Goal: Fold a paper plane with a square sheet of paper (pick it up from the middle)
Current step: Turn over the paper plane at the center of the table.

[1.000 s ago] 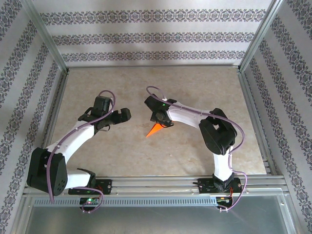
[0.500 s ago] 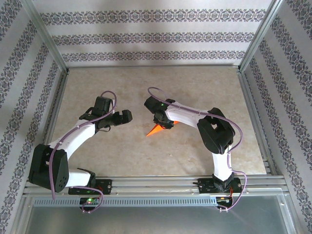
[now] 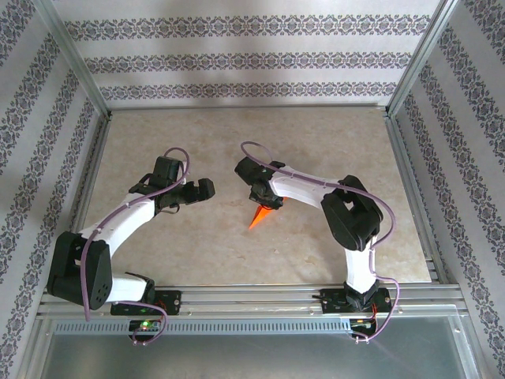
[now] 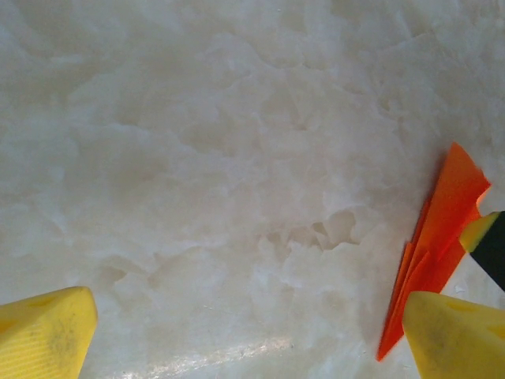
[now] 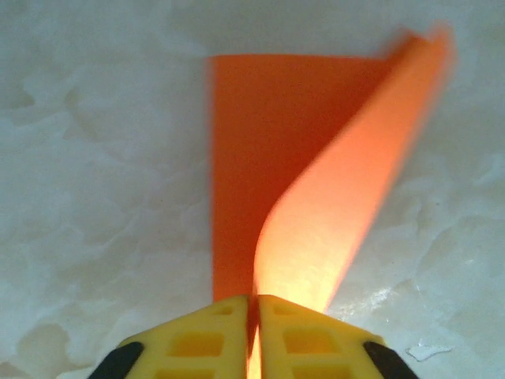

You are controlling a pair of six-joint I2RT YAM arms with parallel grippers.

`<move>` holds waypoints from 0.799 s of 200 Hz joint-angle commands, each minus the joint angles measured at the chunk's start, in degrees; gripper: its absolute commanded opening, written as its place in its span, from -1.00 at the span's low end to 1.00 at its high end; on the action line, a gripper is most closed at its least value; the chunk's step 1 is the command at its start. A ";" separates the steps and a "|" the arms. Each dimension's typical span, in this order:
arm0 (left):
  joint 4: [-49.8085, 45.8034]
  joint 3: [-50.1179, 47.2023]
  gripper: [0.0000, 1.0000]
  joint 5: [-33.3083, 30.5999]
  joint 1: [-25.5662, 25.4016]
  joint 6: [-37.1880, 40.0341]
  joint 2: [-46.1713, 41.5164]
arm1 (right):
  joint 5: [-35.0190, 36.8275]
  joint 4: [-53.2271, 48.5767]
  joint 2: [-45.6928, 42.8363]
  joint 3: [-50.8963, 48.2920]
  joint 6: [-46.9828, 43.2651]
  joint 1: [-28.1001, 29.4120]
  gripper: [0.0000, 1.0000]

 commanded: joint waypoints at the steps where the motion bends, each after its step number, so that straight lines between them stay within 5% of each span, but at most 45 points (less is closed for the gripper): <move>1: -0.28 0.61 0.99 1.16 0.89 0.57 0.61 | 2.90 -0.59 -3.68 -0.19 -2.39 0.67 -0.87; 32: 0.84 0.66 0.99 2.89 1.40 -1.07 1.36 | 1.29 3.32 -5.73 0.02 -9.92 0.45 -1.00; 95: 7.93 -1.10 0.99 11.57 4.10 -7.42 3.25 | -20.41 30.41 -10.13 -7.52 -26.76 -1.77 -1.00; 160: 16.13 -6.10 0.96 15.77 6.43 -14.15 2.63 | -37.69 52.94 -6.86 -17.68 -21.28 -5.40 -1.00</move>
